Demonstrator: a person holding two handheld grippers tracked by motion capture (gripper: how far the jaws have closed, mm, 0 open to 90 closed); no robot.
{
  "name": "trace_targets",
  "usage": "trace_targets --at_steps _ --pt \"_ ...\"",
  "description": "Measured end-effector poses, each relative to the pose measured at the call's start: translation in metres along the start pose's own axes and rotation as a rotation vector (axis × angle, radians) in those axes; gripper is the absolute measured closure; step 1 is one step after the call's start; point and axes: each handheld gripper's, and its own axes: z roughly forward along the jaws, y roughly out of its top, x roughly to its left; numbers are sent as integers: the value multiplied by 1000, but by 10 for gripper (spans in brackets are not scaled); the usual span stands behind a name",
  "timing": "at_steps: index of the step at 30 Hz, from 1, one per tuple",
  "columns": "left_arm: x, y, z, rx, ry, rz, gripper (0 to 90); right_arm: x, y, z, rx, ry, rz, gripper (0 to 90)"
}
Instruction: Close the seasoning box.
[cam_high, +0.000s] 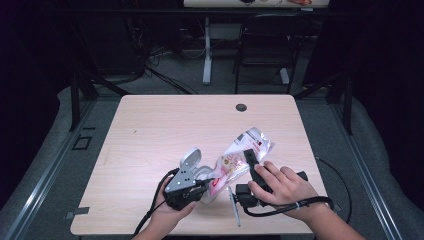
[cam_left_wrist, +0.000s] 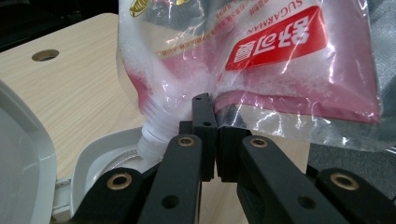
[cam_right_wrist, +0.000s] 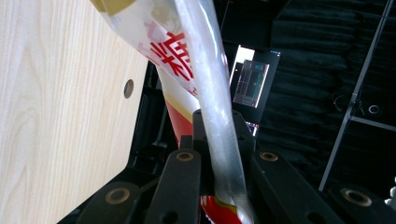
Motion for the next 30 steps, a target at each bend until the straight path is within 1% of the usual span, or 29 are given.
trace_targets --at_steps 1,2,3,4,5,7,9,10,11,12,13,14,16,17,18,19,20,21,22,23,24,25,26,29,30 --pt "0 0 1 0 -1 -4 890 0 0 0 -1 1 3 856" --pt "0 0 1 -1 -3 -6 891 0 0 -1 10 3 -3 856" --pt "0 0 1 -3 -3 -9 891 1 -1 1 -5 2 11 856" --pt "0 1 2 -6 -5 -10 892 0 -2 1 2 12 12 856" --pt "1 1 2 -2 -9 -9 892 1 -3 2 -5 14 23 856" --pt "1 2 3 -4 -6 -11 892 1 -5 2 4 25 30 856" --pt "1 3 4 3 -7 -6 892 2 -7 3 0 32 44 857" --pt "1 3 5 7 -4 -5 893 3 -8 3 4 35 50 857" --pt "1 3 5 6 -4 -7 893 3 -8 2 17 37 46 857" --pt "1 3 5 5 -7 -7 893 5 -10 4 1 38 63 857" --pt "1 4 5 6 -7 -7 893 5 -11 3 10 49 65 857" --pt "1 4 5 7 -5 -3 894 7 -12 4 1 51 83 857" --pt "2 5 4 0 -2 -6 894 8 -13 4 13 60 93 857" --pt "2 6 4 -6 -2 -8 894 9 -14 4 7 60 104 858" --pt "2 7 4 -1 -2 -5 895 9 -15 4 10 61 109 858" --pt "1 8 4 -2 -2 -3 895 10 -17 4 3 61 126 858" --pt "1 8 4 -2 -2 -3 895 9 -18 3 14 66 125 858" --pt "1 9 4 -4 -2 -3 895 11 -19 4 5 68 142 858" --pt "1 9 4 -5 -1 -3 896 12 -20 3 14 71 142 858" --pt "1 10 4 -7 0 -5 896 13 -21 4 6 74 156 859" --pt "1 10 4 -7 0 -6 896 13 -22 3 11 77 152 859" --pt "1 10 4 -10 -1 -10 896 15 -22 4 10 80 168 859" --pt "1 10 4 -9 -1 -10 896 16 -23 4 3 76 166 859" --pt "2 11 4 -17 2 -7 896 17 -24 4 11 83 182 859" --pt "2 12 4 -18 2 -7 896 18 -25 5 4 84 195 859"
